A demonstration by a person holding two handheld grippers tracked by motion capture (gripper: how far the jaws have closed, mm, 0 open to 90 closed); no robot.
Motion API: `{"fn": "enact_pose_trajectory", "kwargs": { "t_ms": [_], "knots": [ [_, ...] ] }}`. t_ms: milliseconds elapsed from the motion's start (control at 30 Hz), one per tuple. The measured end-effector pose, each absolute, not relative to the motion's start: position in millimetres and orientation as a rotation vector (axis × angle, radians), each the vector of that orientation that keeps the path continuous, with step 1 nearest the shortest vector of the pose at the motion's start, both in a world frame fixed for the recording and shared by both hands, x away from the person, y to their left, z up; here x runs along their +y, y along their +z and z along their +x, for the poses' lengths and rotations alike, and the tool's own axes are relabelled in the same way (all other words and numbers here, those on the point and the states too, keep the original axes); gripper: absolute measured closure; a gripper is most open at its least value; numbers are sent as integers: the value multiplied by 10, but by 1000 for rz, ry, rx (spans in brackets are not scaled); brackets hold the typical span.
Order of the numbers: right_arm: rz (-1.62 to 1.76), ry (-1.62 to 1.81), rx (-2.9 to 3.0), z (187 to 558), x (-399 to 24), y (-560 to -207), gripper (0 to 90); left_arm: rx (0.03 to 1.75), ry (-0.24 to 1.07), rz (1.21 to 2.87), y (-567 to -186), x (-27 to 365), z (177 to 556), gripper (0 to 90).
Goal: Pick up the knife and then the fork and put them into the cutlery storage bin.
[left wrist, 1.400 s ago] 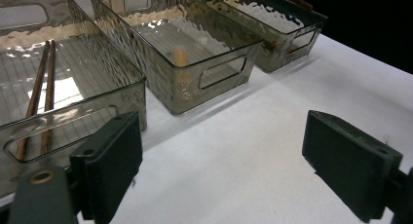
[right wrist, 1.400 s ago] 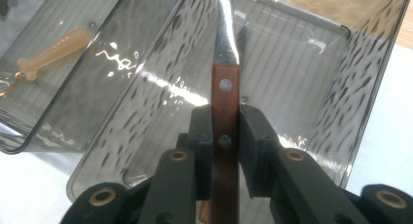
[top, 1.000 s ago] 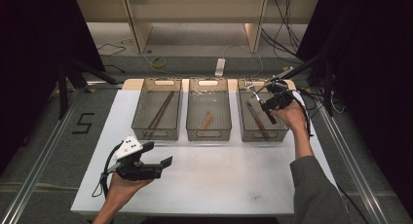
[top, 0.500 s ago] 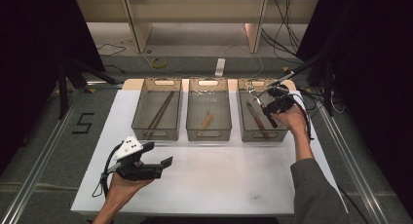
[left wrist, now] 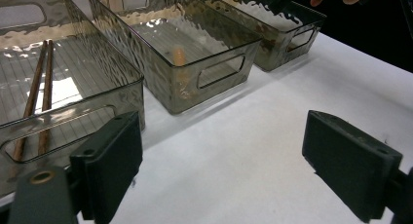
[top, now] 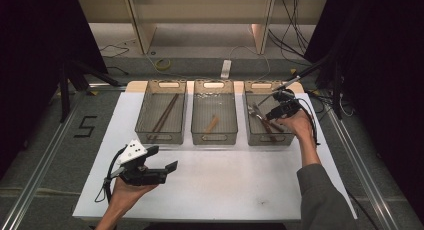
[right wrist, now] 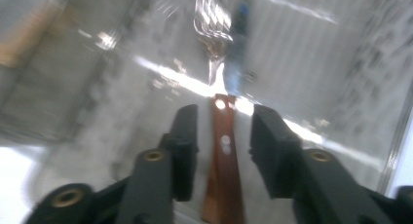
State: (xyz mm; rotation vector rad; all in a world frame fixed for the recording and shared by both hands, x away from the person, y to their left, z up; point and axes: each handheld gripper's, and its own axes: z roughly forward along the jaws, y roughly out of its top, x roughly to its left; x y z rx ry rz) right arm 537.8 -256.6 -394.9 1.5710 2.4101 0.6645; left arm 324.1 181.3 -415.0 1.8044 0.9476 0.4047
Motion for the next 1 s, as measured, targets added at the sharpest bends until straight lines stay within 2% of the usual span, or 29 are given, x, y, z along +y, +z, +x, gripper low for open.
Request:
{"fn": "enact_pose_trajectory", "kwargs": {
  "t_ms": [133,533,1000],
  "knots": [
    [1539,699,2411,5358,-2537,-3883,583,945,407,1804,-4148,1809,3239,144],
    [1511,719,2402,5294,-2461,-3842,396,945,409,1804,-4148,1813,3237,144],
    [1378,865,2364,4950,-2294,-3720,329,945,413,1806,-4147,1817,3234,144]
  ]
}}
